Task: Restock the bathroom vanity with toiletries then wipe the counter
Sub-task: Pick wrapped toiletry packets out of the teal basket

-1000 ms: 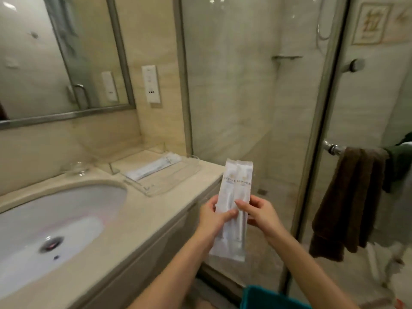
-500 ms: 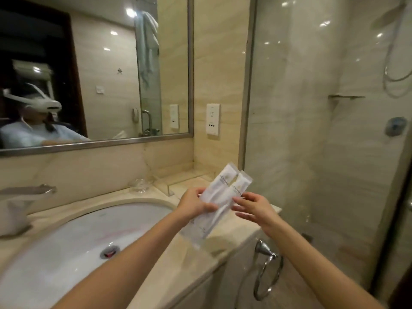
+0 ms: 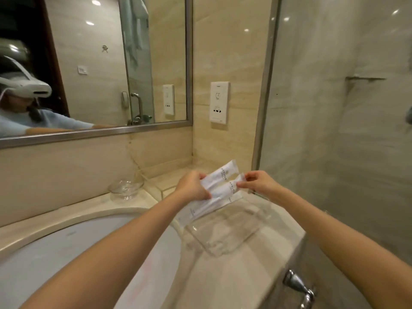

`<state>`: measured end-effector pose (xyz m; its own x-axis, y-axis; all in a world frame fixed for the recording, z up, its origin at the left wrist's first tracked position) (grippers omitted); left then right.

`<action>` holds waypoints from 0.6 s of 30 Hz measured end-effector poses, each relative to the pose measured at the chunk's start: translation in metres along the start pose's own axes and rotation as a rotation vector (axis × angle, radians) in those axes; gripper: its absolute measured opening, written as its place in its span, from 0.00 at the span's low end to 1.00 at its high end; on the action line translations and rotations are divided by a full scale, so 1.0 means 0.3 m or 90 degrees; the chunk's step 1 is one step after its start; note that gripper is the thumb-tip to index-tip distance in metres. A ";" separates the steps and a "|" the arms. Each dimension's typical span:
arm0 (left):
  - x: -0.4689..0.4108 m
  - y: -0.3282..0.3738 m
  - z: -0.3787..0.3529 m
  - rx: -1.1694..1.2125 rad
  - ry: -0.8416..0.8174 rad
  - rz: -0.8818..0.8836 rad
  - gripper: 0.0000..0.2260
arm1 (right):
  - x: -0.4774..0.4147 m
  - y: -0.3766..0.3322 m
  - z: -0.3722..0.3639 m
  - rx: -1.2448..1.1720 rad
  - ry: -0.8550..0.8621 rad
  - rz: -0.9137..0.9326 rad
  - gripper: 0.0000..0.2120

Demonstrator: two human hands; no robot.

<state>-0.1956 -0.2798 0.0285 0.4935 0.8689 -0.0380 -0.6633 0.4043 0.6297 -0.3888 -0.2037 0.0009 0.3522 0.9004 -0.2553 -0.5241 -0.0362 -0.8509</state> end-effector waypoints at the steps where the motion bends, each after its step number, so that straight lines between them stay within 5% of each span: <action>1: -0.026 -0.002 -0.026 -0.008 -0.003 -0.001 0.22 | -0.016 0.030 0.003 0.023 -0.013 -0.004 0.10; 13: -0.134 -0.016 -0.173 -0.143 0.031 0.004 0.19 | -0.121 0.127 0.003 0.482 -0.044 0.010 0.12; 18: -0.138 -0.029 -0.138 -0.176 0.086 0.013 0.16 | -0.121 0.099 -0.022 0.403 0.045 0.071 0.16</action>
<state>-0.2336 -0.3074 -0.0076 0.4112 0.9005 -0.1417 -0.8096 0.4322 0.3973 -0.4122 -0.2403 -0.0181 0.3086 0.8746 -0.3740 -0.9087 0.1548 -0.3877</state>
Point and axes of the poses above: each hand's wrist, its own x-axis away from the middle knuckle, its own z-axis out of the back of the hand, y = z × x, the point moved 10 cm from there along -x, towards the middle knuckle, and after that the axes turned 11 degrees about z, right-handed, at the moved point
